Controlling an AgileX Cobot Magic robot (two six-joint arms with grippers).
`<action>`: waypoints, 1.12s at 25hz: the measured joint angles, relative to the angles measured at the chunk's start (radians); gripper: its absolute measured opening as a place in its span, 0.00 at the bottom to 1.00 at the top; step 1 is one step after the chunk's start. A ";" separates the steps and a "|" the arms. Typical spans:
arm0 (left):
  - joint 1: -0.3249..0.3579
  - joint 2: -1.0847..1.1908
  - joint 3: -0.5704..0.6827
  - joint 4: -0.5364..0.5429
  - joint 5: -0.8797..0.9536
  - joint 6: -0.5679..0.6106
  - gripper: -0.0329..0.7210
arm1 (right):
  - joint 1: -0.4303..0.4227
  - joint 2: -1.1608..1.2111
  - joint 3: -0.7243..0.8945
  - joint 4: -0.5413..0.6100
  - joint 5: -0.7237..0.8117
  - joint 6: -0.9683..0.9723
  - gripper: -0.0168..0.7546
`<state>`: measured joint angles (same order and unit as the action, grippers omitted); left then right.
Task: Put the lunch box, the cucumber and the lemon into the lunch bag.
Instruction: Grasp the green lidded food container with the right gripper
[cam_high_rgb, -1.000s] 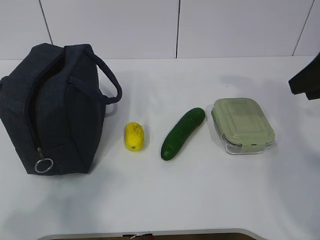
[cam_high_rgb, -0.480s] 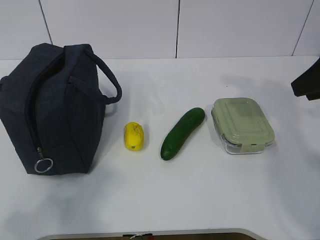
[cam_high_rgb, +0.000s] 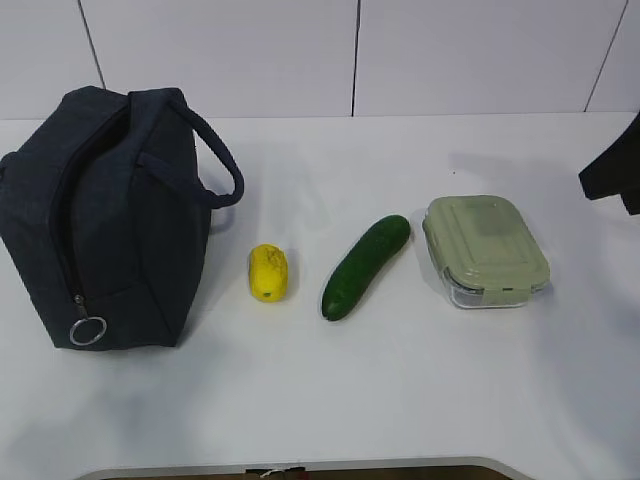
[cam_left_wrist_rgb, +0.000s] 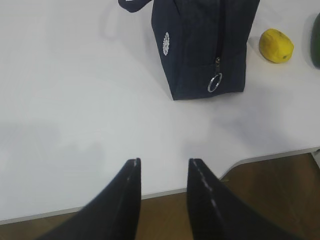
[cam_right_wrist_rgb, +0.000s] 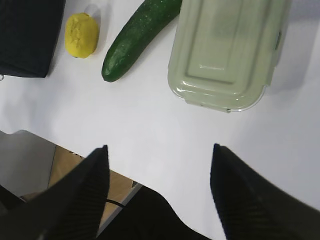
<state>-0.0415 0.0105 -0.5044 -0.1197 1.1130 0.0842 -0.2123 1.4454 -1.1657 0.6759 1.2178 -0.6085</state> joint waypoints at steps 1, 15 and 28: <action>0.000 0.000 0.000 0.000 0.000 0.000 0.34 | 0.000 0.012 -0.005 0.000 0.000 0.000 0.68; 0.000 0.000 0.000 0.000 0.000 0.000 0.34 | 0.000 0.330 -0.221 0.000 0.001 0.002 0.69; 0.000 0.000 0.000 0.000 0.000 0.000 0.34 | 0.000 0.502 -0.258 0.000 -0.006 -0.045 0.69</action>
<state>-0.0415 0.0105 -0.5044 -0.1197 1.1130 0.0842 -0.2123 1.9469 -1.4237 0.6759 1.2122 -0.6531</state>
